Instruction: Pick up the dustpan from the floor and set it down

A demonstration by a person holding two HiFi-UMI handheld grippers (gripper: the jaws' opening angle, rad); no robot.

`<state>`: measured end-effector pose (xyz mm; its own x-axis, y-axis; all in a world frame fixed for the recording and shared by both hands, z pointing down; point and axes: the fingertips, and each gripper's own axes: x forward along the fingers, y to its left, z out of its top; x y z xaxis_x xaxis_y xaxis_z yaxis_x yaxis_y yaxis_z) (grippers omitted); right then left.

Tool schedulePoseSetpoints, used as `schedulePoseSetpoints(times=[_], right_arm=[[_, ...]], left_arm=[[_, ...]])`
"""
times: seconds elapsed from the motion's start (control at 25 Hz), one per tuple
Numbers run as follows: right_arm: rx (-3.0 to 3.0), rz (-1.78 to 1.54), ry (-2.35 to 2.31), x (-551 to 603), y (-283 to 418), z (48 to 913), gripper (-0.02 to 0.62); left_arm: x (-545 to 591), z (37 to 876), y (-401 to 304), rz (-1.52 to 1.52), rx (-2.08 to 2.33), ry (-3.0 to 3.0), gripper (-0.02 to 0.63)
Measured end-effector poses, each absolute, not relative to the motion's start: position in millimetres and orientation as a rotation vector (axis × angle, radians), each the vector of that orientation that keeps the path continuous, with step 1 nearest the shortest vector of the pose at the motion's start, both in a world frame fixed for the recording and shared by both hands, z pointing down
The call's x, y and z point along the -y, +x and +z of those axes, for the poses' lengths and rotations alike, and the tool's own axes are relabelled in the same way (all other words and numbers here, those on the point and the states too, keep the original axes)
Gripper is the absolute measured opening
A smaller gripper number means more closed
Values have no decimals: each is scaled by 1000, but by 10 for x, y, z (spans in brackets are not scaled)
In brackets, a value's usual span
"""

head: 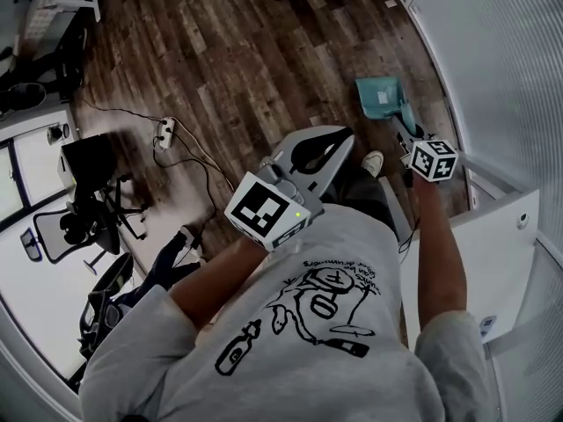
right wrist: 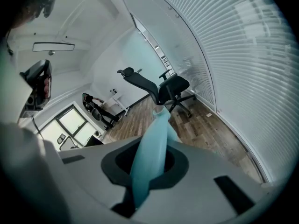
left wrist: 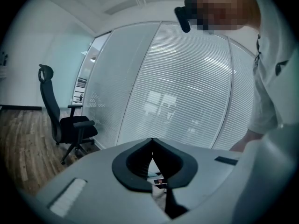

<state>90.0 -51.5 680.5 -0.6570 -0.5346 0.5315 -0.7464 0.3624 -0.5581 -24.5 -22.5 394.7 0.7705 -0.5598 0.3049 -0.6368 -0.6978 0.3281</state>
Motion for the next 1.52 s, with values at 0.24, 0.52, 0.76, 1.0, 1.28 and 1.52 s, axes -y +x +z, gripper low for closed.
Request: schedulePoseSetpoints(times=[0.24,0.52,0.76,1.0,1.28,1.52], right_arm=[[2337,1215,1145,586,910,7016,9],[2315,1249,1131,589,900,7196,9],[2314,1262,1118,576,855,7199,9],[2310,1316,1088,347,830,7273,9],[2264,1353,1061,31,837,7375,6],[2200,1373,1038,-155,870,7519,6]], left_arm=[[230,4043,-237,266,908,2528,2],[222,4116,-223,275,899,2504,2],[269,4144,-215,283,885,2491,2],[297,4133,-160,274,871,2499,2],[280,4114,-123,278,853,2508,2],[293,4120,-16,276,832,2517,2]])
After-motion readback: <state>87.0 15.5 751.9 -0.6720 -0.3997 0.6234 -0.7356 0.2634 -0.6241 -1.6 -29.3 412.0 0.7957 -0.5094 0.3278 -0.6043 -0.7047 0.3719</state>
